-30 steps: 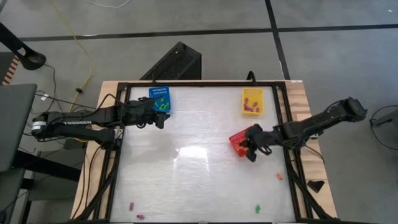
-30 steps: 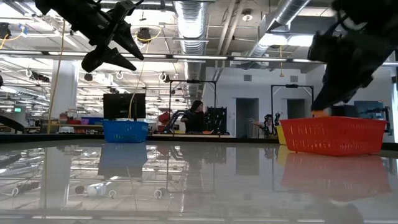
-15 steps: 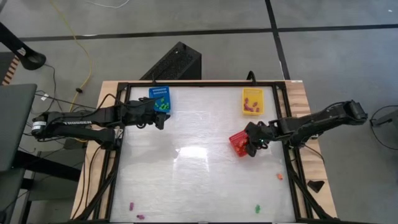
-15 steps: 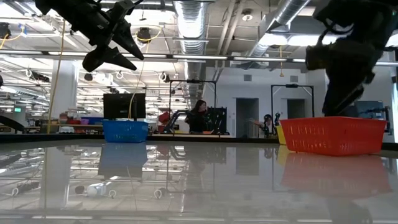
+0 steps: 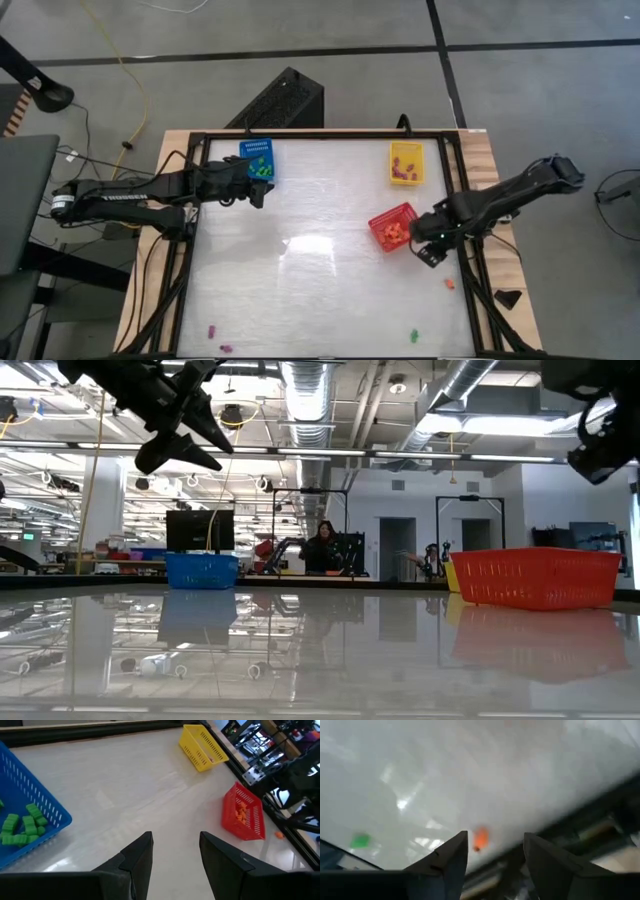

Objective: Sort Halloween decoration
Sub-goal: Put the orange skeleton toy into the red bin

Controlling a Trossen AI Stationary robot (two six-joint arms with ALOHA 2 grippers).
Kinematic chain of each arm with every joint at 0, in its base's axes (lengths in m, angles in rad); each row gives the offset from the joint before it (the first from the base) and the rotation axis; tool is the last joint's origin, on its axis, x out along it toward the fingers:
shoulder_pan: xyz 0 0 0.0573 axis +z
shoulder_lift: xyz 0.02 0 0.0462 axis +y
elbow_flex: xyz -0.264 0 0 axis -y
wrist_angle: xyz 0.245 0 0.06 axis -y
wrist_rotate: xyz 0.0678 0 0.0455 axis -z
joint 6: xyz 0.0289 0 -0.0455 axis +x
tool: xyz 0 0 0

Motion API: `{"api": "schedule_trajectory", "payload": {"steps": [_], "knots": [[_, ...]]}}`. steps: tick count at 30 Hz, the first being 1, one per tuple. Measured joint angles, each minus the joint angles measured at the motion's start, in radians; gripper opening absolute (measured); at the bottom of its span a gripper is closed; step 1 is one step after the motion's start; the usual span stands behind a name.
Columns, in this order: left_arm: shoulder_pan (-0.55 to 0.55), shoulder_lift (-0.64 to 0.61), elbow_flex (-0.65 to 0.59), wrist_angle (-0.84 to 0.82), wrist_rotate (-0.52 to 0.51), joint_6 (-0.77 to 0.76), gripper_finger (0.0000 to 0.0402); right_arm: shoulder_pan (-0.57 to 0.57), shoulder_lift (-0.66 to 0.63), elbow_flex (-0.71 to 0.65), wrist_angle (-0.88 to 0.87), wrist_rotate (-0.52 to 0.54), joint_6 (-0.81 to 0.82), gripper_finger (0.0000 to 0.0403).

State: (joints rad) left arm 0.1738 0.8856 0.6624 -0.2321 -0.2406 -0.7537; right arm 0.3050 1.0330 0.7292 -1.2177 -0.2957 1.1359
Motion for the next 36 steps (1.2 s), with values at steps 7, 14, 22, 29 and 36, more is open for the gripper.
{"api": "schedule_trajectory", "payload": {"steps": [7, 14, 22, 29, 36], "knots": [[0.001, 0.0, 0.0, 0.011, 0.043, 0.028, 0.0151, 0.003, 0.066, -0.04, 0.056, -0.085, 0.0, 0.0208], [0.001, 0.0, 0.0, 0.013, 0.061, 0.027, 0.0151, 0.052, 0.125, -0.126, 0.158, -0.18, 0.002, 0.0207], [0.001, 0.0, 0.0, 0.015, 0.062, 0.02, 0.0151, 0.131, 0.249, -0.13, 0.235, -0.233, -0.011, 0.0207], [0.001, 0.0, 0.0, 0.014, 0.073, 0.0, 0.0151, 0.194, 0.405, -0.13, 0.293, -0.275, -0.017, 0.0207], [0.001, 0.0, 0.0, 0.014, 0.088, -0.007, 0.0151, 0.25, 0.483, -0.196, 0.494, -0.397, 0.051, 0.0207]]}}
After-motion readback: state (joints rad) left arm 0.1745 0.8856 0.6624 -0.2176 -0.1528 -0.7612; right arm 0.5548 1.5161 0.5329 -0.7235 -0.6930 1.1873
